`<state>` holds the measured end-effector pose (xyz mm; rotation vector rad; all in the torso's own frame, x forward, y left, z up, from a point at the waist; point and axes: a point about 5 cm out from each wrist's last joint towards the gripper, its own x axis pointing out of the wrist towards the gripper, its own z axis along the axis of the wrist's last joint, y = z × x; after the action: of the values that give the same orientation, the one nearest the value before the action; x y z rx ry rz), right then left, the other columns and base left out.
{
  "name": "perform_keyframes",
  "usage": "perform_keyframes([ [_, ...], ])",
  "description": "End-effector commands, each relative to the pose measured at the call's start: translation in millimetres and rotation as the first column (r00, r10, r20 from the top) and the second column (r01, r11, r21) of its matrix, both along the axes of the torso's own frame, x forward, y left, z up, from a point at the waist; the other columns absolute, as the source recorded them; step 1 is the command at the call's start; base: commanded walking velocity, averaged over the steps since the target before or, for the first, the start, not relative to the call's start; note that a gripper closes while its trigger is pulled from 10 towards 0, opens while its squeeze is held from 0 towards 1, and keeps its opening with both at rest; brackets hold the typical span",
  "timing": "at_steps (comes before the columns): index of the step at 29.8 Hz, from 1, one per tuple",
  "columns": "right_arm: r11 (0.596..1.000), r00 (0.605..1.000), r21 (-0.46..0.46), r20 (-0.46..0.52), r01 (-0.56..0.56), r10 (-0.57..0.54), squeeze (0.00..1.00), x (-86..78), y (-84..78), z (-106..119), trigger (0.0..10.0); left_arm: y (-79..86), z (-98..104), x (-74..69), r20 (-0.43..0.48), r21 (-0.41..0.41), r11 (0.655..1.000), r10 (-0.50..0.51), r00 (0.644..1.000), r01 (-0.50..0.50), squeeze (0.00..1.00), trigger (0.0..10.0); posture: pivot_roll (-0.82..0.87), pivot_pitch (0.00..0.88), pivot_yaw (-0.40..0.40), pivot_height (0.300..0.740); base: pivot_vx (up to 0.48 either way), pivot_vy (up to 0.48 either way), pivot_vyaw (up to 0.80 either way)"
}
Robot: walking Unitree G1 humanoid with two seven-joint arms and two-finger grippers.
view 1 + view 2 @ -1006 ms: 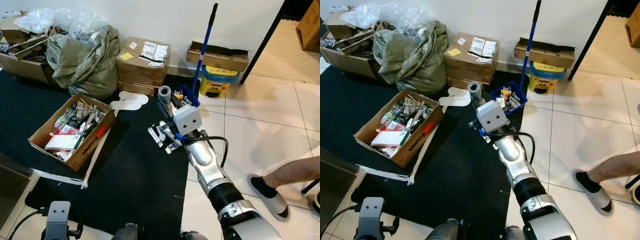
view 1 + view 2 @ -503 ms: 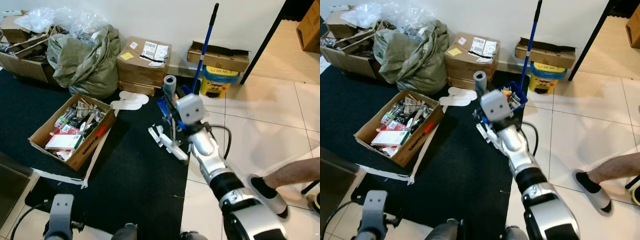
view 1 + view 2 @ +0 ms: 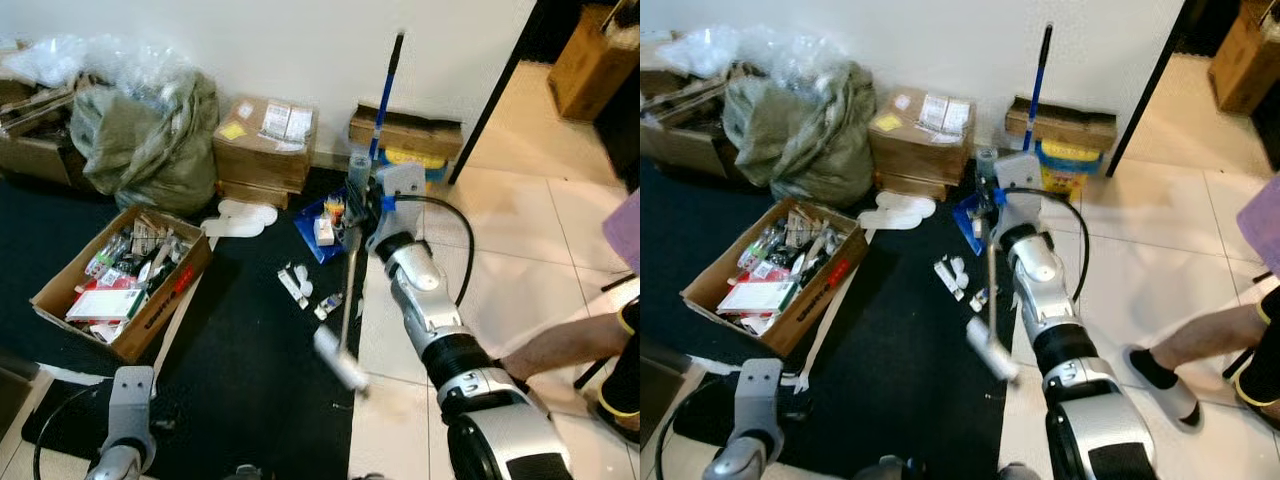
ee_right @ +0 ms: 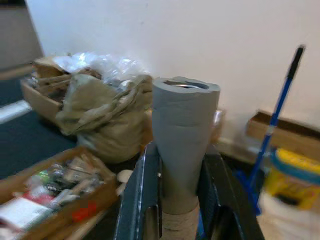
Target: Sweep floor
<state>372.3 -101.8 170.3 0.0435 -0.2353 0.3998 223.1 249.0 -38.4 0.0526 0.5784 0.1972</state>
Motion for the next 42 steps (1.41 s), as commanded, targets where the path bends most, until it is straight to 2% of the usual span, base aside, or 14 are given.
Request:
perform_keyframes([
  [1,0.987,0.989,0.077,0.029,-0.144,0.142,0.0,-11.1,8.5,-2.1,10.0,-4.4,-17.0,-19.1,-0.109,-0.047,0.997,0.06,0.992,-0.065,0.0,10.0,-0.03,0.0,-0.016,0.74,0.0,0.0,0.58],
  [3,0.982,0.984,0.075,0.044,-0.176,0.173,0.0,-15.1,11.1,-3.3,10.0,-7.5,-25.6,-30.3,-0.169,-0.068,0.995,0.067,0.983,-0.08,0.0,10.0,-0.04,0.0,-0.012,0.74,0.0,0.0,0.76],
  [10,0.982,0.984,0.073,0.042,-0.176,0.173,0.0,-15.3,11.1,-3.1,10.0,-8.2,-26.9,-32.1,-0.18,-0.072,0.994,0.067,0.981,-0.081,0.0,10.0,-0.04,0.0,-0.012,0.74,0.0,0.0,0.76],
  [11,0.983,0.984,0.069,0.042,-0.173,0.17,0.0,-14.4,10.7,-2.0,10.0,-9.9,-30.0,-36.3,-0.201,-0.078,0.994,0.062,0.978,-0.079,0.0,10.0,-0.04,0.0,-0.007,0.74,0.0,-0.311,0.75],
  [17,0.989,0.99,0.033,0.029,-0.142,0.141,0.0,-11.4,8.3,-0.3,10.0,-13.1,-33.1,-40.3,-0.219,-0.088,0.993,0.053,0.974,-0.074,0.0,10.0,-0.04,0.0,-0.006,0.74,0.0,-0.309,0.73],
  [25,0.989,0.989,0.007,0.004,-0.147,0.147,0.0,-9.9,9.1,0.7,10.0,-15.6,-33.6,-38.8,-0.232,-0.095,0.993,0.053,0.971,-0.076,0.0,10.0,-0.04,0.0,-0.006,0.74,0.0,-0.31,0.0],
  [38,0.984,0.985,-0.037,-0.015,-0.174,0.174,0.0,-14.1,8.4,-3.7,10.0,-17.7,-34.2,-37.9,-0.244,-0.091,0.993,0.055,0.968,-0.079,0.0,10.0,-0.05,0.0,-0.008,0.74,0.0,0.0,0.0],
  [42,0.979,0.98,-0.05,-0.026,-0.198,0.197,0.0,-16.3,10.9,-4.8,10.0,-20.6,-35.1,-38.3,-0.242,-0.115,0.99,0.053,0.969,-0.083,0.0,10.0,-0.05,0.0,-0.015,0.74,0.0,-0.448,0.0],
])
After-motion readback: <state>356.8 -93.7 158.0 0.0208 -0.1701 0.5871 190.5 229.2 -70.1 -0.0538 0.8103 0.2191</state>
